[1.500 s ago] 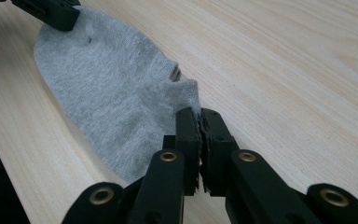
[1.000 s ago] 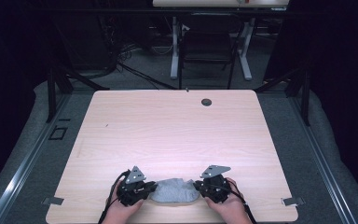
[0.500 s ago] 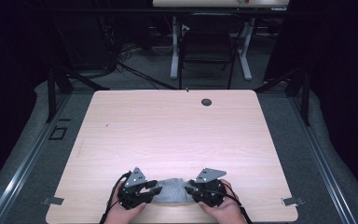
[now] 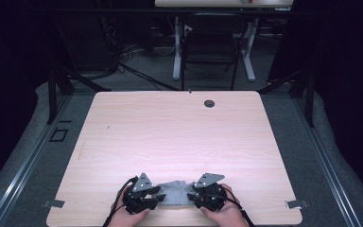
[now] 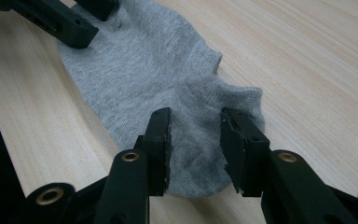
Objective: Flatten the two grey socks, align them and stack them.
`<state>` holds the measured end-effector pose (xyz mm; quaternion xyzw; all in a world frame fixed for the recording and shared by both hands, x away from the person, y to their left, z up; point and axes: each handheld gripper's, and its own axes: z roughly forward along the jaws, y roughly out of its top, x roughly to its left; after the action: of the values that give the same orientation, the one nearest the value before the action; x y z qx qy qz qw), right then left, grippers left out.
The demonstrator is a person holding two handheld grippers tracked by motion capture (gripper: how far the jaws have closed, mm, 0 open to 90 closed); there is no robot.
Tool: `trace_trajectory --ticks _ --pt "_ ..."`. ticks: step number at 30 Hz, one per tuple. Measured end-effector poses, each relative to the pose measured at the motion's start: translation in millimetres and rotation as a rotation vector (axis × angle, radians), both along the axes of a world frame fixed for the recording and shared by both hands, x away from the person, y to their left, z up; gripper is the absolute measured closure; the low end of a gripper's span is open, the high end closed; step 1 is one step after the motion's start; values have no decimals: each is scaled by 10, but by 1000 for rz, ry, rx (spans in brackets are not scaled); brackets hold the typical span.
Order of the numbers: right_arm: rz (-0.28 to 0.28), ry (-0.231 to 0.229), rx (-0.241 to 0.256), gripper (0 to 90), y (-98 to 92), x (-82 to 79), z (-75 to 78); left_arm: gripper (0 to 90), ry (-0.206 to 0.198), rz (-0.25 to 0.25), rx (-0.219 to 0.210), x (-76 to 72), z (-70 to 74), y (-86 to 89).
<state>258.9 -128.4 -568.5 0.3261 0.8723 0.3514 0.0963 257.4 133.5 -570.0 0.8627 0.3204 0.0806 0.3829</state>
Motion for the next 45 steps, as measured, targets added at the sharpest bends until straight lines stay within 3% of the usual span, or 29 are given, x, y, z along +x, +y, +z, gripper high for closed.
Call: trace_trajectory --ticks 13,27,34,41,45 --pt "-15 21 30 640 -37 36 -25 626 4 11 -12 28 -48 26" --pt "-33 19 47 641 -28 177 -34 626 -9 44 -29 182 -63 51" --pt "-38 5 64 617 -15 184 -14 578 7 44 -52 192 -41 61" --pt "-36 -53 94 573 -85 104 139 511 -19 47 -114 134 114 136" --pt "-67 -73 113 564 -172 103 200 493 -27 71 -132 132 165 225"
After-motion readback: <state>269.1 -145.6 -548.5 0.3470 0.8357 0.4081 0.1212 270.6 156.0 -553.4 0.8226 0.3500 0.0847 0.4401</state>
